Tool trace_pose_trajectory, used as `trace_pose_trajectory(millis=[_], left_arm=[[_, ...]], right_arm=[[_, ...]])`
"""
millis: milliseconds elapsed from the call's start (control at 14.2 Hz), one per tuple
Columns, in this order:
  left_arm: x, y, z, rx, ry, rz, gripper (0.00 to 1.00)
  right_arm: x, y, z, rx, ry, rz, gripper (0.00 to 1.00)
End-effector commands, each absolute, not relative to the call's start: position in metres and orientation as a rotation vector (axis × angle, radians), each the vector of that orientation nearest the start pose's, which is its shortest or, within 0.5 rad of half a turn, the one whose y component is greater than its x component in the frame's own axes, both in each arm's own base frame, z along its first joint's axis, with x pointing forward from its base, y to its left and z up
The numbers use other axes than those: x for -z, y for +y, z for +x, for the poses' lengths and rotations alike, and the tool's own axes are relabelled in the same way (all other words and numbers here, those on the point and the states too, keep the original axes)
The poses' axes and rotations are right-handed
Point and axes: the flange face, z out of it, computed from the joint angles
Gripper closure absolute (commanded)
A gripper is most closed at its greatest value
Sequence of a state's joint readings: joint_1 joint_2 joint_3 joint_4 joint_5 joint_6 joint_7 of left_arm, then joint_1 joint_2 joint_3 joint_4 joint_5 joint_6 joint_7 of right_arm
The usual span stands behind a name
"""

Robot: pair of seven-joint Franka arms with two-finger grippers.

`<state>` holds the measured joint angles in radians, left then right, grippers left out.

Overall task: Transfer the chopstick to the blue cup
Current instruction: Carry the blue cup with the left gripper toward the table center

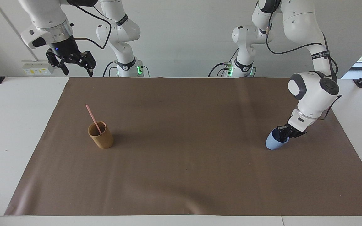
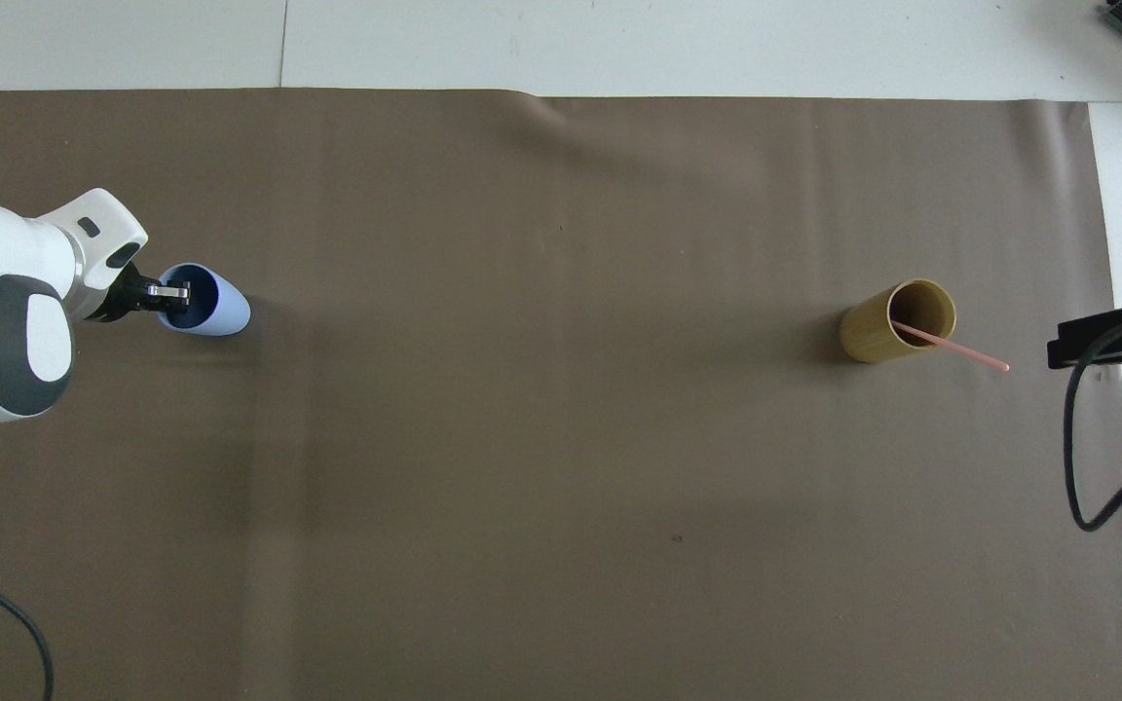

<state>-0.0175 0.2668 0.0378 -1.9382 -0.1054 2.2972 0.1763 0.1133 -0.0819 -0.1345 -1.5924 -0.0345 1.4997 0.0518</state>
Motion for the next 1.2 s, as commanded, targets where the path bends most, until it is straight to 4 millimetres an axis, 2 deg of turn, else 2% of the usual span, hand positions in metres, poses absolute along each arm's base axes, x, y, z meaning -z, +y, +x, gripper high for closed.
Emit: trace_pose_trajectory(millis=[0,70,141,281,422,563,774,844,985,1126], left_arm=[[-0.375,-0.008,0.613,0.201,0.171,-3.210,1.00],[-0.381,-0.028,0.611,0.197,0.206,-3.211,1.00],[-0.385,-0.047,0.608,0.189,0.168,-3.220,1.00],[-0.386,-0.102,0.603,0.187,0.087,-3.228,1.00],[-0.388,-0.147,0.595,0.184,0.060,-3.240,1.00],[-0.392,-0.201,0.580,0.167,0.021,-3.251,1.00],[-0.398,-0.270,0.553,0.144,-0.048,-3.267,1.00],[-0.403,-0.288,0.546,0.146,-0.069,-3.274,1.00],[-0.401,-0.333,0.524,0.139,-0.084,-3.258,1.00],[-0.397,-0.357,0.512,0.141,-0.143,-3.252,1.00]], right_arm=[[-0.655,-0.020,0.515,-0.023,0.141,-3.161,0.00],[-0.655,-0.020,0.515,-0.023,0.141,-3.161,0.00],[-0.655,-0.020,0.515,-0.023,0.141,-3.161,0.00],[-0.655,-0.021,0.515,-0.023,0.141,-3.161,0.00],[-0.655,-0.022,0.515,-0.023,0.141,-3.161,0.00],[-0.655,-0.023,0.515,-0.023,0.141,-3.161,0.00],[-0.655,-0.023,0.515,-0.023,0.136,-3.161,0.00],[-0.655,-0.023,0.515,-0.023,0.136,-3.161,0.00],[-0.655,-0.024,0.515,-0.023,0.139,-3.161,0.00],[-0.655,-0.024,0.515,-0.023,0.139,-3.161,0.00]])
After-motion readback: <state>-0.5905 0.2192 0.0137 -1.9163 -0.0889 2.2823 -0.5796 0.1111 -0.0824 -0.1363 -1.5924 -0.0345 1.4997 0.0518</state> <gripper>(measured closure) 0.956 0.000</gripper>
